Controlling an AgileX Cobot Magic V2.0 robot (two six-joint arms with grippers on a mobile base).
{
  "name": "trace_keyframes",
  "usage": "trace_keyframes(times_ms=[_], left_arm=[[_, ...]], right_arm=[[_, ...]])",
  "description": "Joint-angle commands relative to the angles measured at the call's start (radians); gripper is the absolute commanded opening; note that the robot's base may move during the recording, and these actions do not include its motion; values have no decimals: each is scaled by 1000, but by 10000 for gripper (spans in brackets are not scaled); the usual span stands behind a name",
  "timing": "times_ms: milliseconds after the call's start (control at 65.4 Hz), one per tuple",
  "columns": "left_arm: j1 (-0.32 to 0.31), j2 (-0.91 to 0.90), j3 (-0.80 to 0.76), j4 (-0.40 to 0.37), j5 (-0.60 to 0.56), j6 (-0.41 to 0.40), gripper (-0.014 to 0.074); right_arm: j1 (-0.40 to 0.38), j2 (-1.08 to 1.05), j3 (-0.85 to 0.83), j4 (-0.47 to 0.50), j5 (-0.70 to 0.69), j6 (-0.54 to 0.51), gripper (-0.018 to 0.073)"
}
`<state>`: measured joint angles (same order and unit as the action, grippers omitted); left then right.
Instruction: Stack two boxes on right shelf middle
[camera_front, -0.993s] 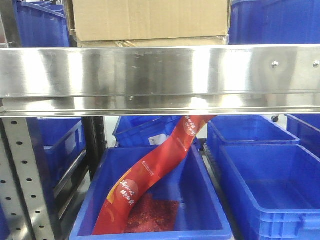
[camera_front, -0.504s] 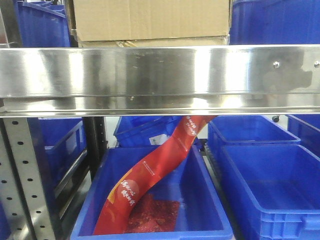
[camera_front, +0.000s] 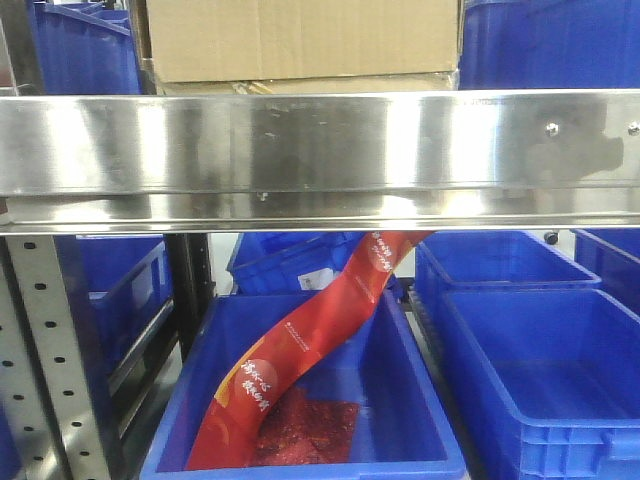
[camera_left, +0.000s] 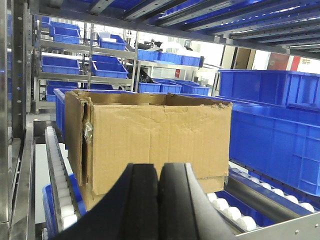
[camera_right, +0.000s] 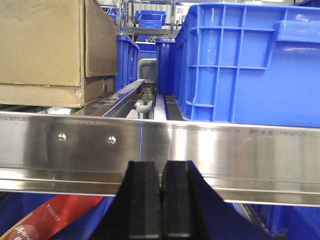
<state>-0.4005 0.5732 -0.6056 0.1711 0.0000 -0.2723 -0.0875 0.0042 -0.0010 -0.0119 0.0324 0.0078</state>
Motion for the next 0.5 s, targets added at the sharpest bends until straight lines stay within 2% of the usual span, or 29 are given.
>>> trace_keyframes(times_ms=[0,336,382,428,489], left_arm=[[-1,-5,1,-6,-18,6,-111],[-1,-19,23,-4,-18,6,-111],[14,-46,45,5,-13,12,-111],[42,-92,84,7,13,37,-111],[88,-169,149,-16,65,117,-111]], right_arm=[[3,-4,1,-10,-11,-8,-163],[3,-4,1,-10,-11,-8,-163],[3,-4,1,-10,-11,-8,-163],[3,-4,1,-10,-11,-8,-163],[3,-4,1,-10,-13,-8,-163]])
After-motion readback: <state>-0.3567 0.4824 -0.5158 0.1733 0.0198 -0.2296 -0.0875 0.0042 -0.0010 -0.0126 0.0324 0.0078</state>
